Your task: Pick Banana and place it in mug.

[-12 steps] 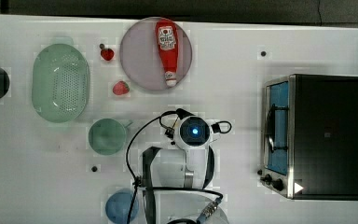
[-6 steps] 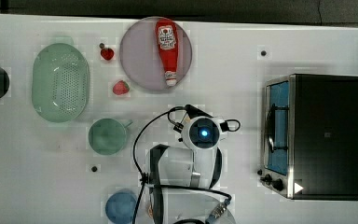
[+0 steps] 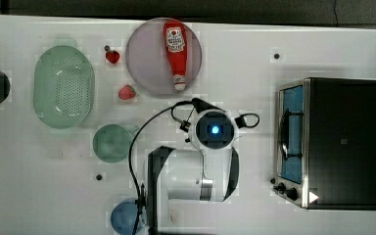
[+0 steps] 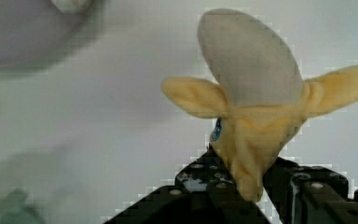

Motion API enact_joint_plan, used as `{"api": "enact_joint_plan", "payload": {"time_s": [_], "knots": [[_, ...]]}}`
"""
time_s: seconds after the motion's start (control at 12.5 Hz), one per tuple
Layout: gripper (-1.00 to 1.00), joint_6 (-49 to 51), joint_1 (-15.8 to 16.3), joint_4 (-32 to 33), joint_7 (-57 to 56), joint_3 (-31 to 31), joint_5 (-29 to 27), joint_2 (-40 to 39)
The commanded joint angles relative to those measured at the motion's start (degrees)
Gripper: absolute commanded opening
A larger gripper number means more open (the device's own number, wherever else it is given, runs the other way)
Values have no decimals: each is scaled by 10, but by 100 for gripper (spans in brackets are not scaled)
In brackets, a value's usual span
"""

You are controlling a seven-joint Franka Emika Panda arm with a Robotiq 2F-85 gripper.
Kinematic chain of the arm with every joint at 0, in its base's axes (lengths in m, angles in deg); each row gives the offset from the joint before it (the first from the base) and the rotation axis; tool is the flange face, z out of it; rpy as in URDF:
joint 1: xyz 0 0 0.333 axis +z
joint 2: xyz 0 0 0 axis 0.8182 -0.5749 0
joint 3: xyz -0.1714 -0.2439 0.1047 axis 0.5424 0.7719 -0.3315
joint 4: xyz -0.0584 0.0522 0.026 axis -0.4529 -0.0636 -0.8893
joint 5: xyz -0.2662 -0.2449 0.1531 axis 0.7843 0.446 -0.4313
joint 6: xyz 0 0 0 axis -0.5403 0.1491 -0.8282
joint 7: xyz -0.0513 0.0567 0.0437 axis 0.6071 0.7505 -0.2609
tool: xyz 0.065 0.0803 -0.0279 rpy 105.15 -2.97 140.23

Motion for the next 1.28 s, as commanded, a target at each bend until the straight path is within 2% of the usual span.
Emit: {"api": "enact_joint_plan", "payload": {"time_s": [0.08,0.32,0.56,1.04,1.28], "knots": [[-42,150,1,-61,-10,0,-14,102],[-42,241,3,-103,-10,-13,-14,155],[-42,246,11,-107,-8,-54,-15,183],[-42,253,22,-107,2,-199,-18,165],[-42,253,23,-107,126,-248,-18,144]]}}
